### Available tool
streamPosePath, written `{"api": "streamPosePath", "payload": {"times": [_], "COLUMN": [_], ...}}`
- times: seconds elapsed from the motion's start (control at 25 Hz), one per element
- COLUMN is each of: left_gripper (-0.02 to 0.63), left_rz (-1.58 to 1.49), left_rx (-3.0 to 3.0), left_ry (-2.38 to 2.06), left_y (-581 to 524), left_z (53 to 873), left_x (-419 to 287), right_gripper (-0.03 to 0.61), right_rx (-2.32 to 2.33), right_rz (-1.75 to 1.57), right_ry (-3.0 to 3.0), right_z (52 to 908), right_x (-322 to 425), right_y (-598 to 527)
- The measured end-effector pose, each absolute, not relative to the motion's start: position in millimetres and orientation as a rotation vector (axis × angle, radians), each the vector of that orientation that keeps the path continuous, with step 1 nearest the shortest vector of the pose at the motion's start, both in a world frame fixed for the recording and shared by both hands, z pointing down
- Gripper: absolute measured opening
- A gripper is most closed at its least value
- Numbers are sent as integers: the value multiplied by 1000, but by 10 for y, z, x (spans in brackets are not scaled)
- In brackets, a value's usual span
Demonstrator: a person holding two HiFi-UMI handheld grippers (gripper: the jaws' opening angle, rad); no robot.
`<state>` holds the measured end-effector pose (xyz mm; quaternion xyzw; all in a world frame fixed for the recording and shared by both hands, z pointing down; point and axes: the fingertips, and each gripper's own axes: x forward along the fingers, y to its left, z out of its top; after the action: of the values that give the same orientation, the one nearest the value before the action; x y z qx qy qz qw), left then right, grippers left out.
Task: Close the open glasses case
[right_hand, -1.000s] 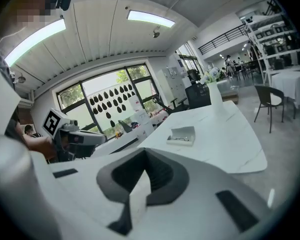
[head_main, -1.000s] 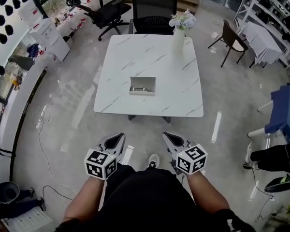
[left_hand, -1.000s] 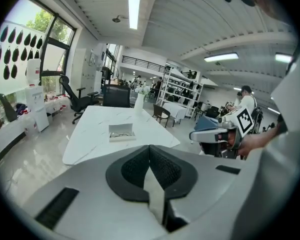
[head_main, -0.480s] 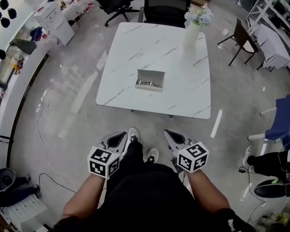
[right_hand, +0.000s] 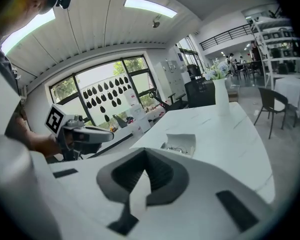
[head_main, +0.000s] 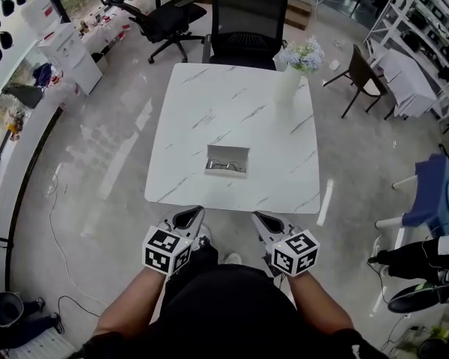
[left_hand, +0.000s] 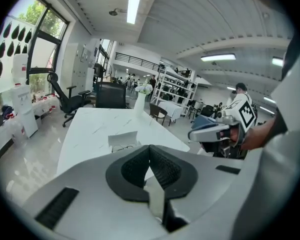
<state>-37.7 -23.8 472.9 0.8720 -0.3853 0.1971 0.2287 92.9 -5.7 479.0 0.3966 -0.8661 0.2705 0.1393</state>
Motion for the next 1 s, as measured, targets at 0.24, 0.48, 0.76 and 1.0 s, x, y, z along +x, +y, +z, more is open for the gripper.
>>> {"api": "streamPosePath", "payload": {"times": [0.24,0.48,0.76,1.0], "left_gripper": [3,3,3,3], "left_rz": [596,635,683,683], "left_rx": [2468,2561,2594,2620], "left_ry": [-1052,-958,-879,-853], "left_y": [-858,-1263,-1523,-1584], "left_z": [4689,4685,4872,4906], "left_x": [-490,-539,-685,-601], "right_gripper": [2,2,1,1], "right_rx": [1220,1296,1364,1383], "right_rz": [748,719,692,689], "right_ry": [-2478,-2434,-2366,-2347], "right_z": [4703,4676,4738,4820], "right_x": [812,683,595,646], "right_y": [-563,-955,-1129,-1225]}}
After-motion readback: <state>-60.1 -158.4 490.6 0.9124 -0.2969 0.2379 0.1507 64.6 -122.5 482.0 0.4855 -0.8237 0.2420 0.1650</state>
